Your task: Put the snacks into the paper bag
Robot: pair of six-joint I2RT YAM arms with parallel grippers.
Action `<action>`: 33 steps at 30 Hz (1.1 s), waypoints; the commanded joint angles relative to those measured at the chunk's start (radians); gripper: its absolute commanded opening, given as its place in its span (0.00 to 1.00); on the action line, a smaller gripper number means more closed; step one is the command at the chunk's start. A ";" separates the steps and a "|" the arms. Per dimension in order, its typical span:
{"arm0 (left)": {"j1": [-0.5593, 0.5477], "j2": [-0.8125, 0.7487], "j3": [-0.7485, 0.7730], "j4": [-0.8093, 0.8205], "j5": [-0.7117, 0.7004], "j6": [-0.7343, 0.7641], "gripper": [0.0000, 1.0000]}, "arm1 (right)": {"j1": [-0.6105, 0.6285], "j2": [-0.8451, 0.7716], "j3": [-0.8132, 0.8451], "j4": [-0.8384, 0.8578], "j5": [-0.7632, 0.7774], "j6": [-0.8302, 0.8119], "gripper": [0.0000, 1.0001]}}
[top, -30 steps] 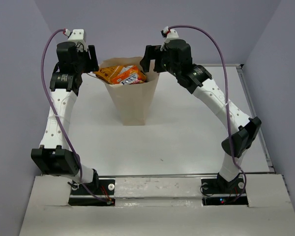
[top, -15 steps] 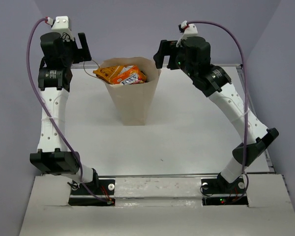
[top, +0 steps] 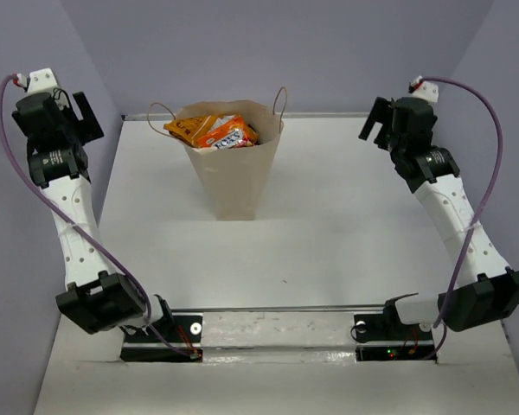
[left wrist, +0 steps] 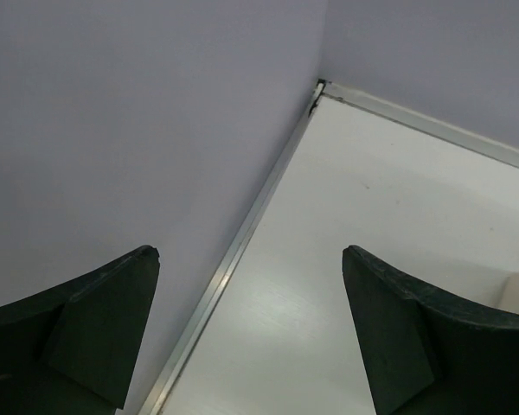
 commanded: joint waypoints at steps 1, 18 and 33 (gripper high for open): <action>0.023 -0.092 -0.156 0.045 -0.037 0.082 0.99 | -0.158 -0.051 -0.219 -0.040 -0.020 0.130 1.00; 0.062 -0.086 -0.726 0.208 -0.013 0.139 0.99 | -0.210 -0.044 -0.650 0.177 -0.007 0.324 1.00; 0.039 -0.109 -0.771 0.216 0.010 0.173 0.99 | -0.210 -0.050 -0.661 0.235 -0.080 0.197 1.00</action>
